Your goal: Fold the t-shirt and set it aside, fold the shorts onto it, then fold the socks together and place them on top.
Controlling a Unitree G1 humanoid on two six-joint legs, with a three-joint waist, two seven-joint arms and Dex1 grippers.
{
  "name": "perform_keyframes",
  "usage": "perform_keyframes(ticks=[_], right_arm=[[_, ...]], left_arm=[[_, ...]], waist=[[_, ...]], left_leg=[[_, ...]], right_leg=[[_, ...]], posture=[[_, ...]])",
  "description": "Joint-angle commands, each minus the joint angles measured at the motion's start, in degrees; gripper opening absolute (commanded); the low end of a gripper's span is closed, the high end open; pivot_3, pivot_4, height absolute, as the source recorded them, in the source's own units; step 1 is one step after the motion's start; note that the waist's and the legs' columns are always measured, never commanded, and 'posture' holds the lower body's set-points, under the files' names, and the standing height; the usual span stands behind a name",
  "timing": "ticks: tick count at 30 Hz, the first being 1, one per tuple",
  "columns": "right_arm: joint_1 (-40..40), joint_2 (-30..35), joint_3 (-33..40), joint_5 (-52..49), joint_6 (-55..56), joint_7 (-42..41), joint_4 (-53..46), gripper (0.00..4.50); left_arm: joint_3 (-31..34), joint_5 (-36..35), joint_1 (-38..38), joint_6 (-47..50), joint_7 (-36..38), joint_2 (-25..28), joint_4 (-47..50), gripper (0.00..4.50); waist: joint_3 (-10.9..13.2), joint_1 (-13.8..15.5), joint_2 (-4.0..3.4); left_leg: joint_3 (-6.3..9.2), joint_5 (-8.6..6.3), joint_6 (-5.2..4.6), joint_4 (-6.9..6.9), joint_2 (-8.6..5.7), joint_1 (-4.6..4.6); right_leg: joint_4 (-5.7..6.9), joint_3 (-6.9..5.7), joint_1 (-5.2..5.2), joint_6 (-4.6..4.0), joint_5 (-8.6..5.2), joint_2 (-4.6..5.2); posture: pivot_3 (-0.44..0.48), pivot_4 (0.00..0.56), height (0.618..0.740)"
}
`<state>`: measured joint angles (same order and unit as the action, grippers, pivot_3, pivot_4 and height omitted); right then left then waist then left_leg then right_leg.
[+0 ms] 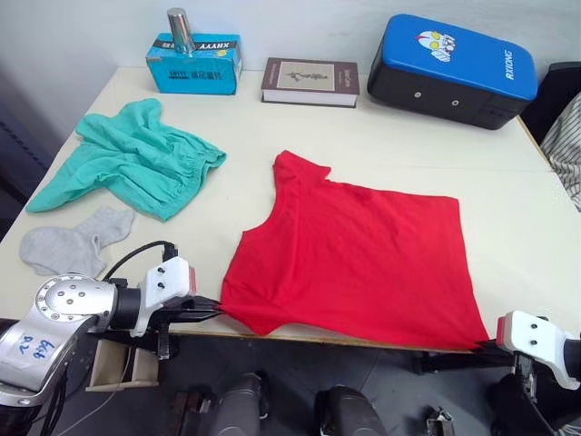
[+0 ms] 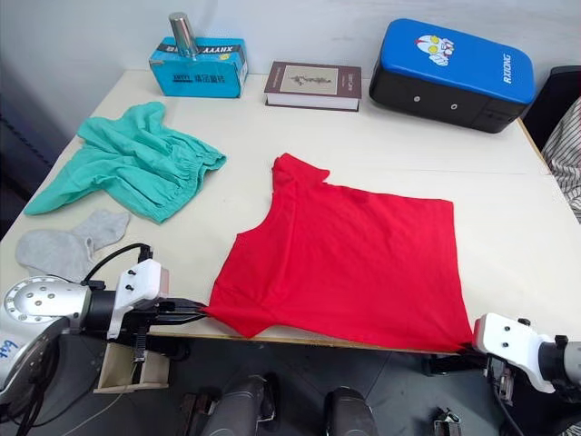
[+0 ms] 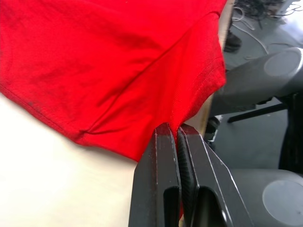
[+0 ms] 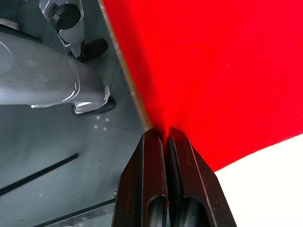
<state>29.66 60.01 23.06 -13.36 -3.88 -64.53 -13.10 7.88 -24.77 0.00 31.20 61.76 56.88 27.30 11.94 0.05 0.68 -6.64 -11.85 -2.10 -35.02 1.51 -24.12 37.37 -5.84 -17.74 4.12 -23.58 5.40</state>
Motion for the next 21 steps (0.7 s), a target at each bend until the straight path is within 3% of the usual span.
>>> perform_keyframes(ticks=[1,9,14,21], right_arm=[[-0.57,-1.65,2.25,-3.05,-0.43,-1.21,-1.32,0.02],[-2.49,-1.74,2.02,-5.55,-4.97,-3.07,-0.82,0.02],[-3.66,-1.31,1.39,-8.36,-12.19,-4.43,-0.73,0.02],[-6.23,-4.25,2.84,-11.54,-16.84,-2.16,-1.11,0.02]], left_arm=[[0.95,-1.00,-3.62,-0.75,2.59,1.92,-2.95,0.00],[-9.96,3.99,-20.48,-5.53,10.35,1.62,-15.01,0.00],[-18.67,8.18,-33.01,-7.45,14.69,-3.38,-24.13,0.00],[-24.98,12.63,-40.93,-9.31,17.43,-10.56,-32.82,0.00]], waist=[[-0.01,-0.04,-0.02],[-0.01,-0.02,-0.02],[-0.01,0.03,-0.01],[-0.01,-0.15,0.01]], left_leg=[[-0.01,-0.12,0.20,0.01,0.00,0.01],[-0.06,0.14,0.25,0.04,-0.03,-0.02],[-0.10,0.17,0.23,0.01,-0.04,-0.05],[-0.12,0.19,0.25,-0.05,-0.04,-0.07]], right_leg=[[0.01,0.03,-0.01,-0.01,0.00,0.00],[0.03,0.02,-0.09,-0.02,-0.01,0.00],[0.08,0.03,-0.14,-0.01,-0.01,0.00],[0.17,0.02,-0.18,-0.01,0.00,-0.01]], posture=[[0.000,0.150,0.740],[0.000,0.150,0.740],[0.000,0.150,0.740],[0.000,0.150,0.740]])
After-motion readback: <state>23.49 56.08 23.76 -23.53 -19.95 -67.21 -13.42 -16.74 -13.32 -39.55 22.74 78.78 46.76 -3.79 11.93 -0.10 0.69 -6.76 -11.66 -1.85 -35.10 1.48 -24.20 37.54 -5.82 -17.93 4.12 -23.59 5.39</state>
